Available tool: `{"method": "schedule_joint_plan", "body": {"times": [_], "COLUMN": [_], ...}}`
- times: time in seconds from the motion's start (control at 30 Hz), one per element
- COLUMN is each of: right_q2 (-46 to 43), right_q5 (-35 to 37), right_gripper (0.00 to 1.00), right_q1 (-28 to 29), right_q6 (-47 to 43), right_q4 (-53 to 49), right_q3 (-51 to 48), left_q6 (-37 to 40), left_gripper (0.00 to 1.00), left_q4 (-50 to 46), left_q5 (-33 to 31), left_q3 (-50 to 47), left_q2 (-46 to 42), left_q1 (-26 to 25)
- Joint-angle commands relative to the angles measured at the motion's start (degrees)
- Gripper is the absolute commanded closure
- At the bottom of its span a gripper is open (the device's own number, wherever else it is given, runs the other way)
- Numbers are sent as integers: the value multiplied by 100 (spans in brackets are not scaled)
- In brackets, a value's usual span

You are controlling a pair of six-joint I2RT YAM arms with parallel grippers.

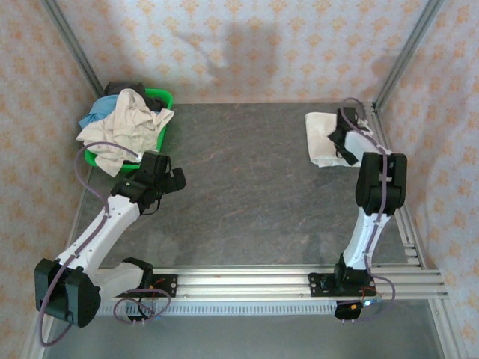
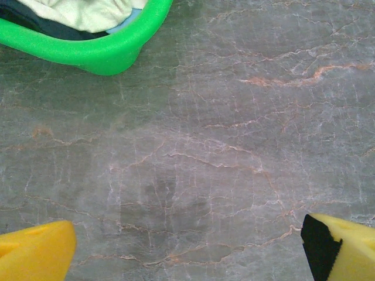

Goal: Fold and stack the t-shirts

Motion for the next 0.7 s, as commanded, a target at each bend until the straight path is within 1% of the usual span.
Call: {"method": "schedule_joint_plan", "body": {"times": [0.0, 0.03, 0.1, 0.17, 0.27, 0.33, 0.4, 0.47, 0.53, 0.6, 0.67], "right_q2": [725, 1025, 1430, 1752, 2162, 2431, 2684, 2940, 3290, 3633, 3827], "right_q5": [670, 894, 680, 623, 801, 400, 67, 76, 218, 71, -156], "right_gripper": [4, 4, 4, 5, 5, 5, 9, 12, 17, 18, 18], "right_q1": [533, 607, 631, 607, 545, 398, 214, 63, -61, -147, -175], "right_q6": [-1381, -1456, -1761, -1934, -2138, -2308, -2448, -2728, -2920, -3223, -3658], "right_q4": [-1711, -2013, -2215, -2295, -2598, -2703, -2796, -2829, -3095, -3388, -3330], "right_q3": [1417, 1754, 2189, 2542, 3118, 3512, 3866, 4193, 4759, 5387, 5681], "left_q6": [104, 109, 113, 111, 109, 114, 126, 112, 112, 122, 122], "left_gripper": [0, 0, 0, 0, 0, 0, 0, 0, 0, 0, 0], "left_q4": [-111, -108, -97, -100, -115, -94, -113, -113, -120, -125, -120], "left_q5": [-124, -119, -118, -124, -148, -149, -147, -144, -140, -141, -162], "left_q3": [-2, -15, -31, -36, -52, -72, -55, -59, -56, -45, -60], "left_q2": [9, -7, -30, -51, -96, -131, -133, -133, -135, -137, -146], "left_q1": [69, 70, 66, 71, 70, 71, 69, 71, 71, 71, 71]}}
